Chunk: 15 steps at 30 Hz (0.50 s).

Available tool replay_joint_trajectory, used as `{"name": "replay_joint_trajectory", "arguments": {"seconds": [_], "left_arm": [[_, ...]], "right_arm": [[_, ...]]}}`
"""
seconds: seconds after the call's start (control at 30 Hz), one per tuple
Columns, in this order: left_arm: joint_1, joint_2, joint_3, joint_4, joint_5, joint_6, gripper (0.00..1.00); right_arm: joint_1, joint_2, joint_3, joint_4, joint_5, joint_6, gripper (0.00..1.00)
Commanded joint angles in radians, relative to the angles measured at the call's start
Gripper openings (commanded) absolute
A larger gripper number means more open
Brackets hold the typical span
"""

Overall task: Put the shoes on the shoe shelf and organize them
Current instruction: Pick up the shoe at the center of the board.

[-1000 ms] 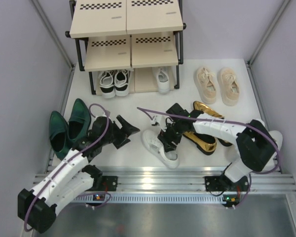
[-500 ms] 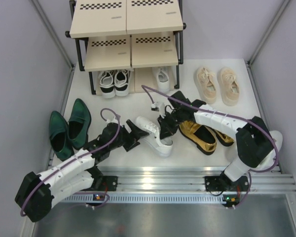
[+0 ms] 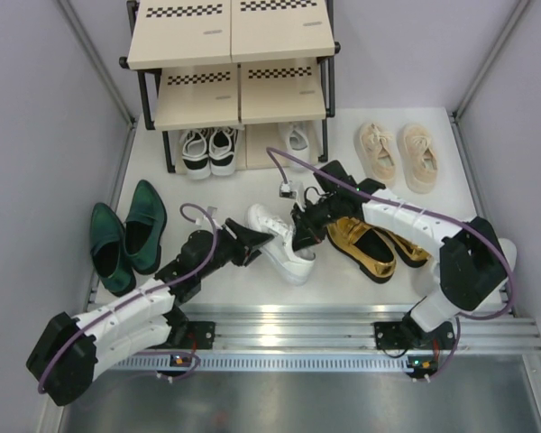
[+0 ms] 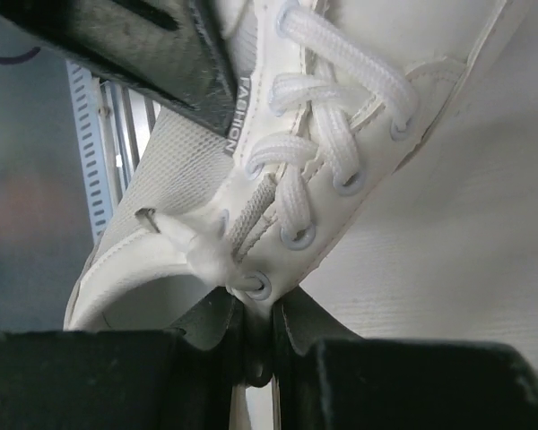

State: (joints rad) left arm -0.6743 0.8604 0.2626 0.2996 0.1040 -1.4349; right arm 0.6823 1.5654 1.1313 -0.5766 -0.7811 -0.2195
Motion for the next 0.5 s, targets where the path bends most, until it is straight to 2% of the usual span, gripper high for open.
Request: {"name": "replay_joint_trajectory", "arguments": {"seconds": [0.0, 0.03, 0.07, 0.1, 0.2, 0.23, 0.33, 0.37, 0.43, 0.47], "left_arm": [[0.005, -0.020, -0.035, 0.199, -0.140, -0.096, 0.41], [0.005, -0.023, -0.040, 0.206, -0.148, -0.099, 0.35], [0.005, -0.023, -0.042, 0.210, -0.153, -0.098, 0.14], [0.007, -0.027, -0.042, 0.199, -0.162, -0.094, 0.02], [0.013, -0.041, -0.019, 0.138, -0.142, -0.033, 0.00], [0.018, -0.047, -0.008, 0.124, -0.126, 0.023, 0.00], [0.086, -0.080, 0.004, 0.035, -0.006, 0.100, 0.00], [0.106, -0.089, 0.004, 0.026, 0.028, 0.113, 0.00], [0.151, -0.104, 0.004, 0.010, 0.123, 0.146, 0.00], [0.185, -0.107, 0.006, 0.015, 0.152, 0.152, 0.00]], "right_arm": [[0.020, -0.071, 0.051, -0.034, -0.164, -0.122, 0.00], [0.020, -0.074, 0.053, -0.043, -0.162, -0.164, 0.02], [0.020, -0.079, 0.054, -0.054, -0.162, -0.188, 0.03], [0.020, -0.084, 0.056, -0.074, -0.165, -0.234, 0.06], [0.020, -0.108, 0.073, -0.115, -0.103, -0.352, 0.47], [0.019, -0.119, 0.076, -0.146, -0.074, -0.400, 0.66], [-0.004, -0.172, 0.091, -0.196, 0.028, -0.605, 0.77], [-0.036, -0.201, 0.093, -0.215, 0.025, -0.657, 0.79], [-0.075, -0.223, 0.100, -0.290, -0.042, -0.861, 0.82], [-0.105, -0.240, 0.107, -0.422, -0.073, -0.955, 0.82]]}}
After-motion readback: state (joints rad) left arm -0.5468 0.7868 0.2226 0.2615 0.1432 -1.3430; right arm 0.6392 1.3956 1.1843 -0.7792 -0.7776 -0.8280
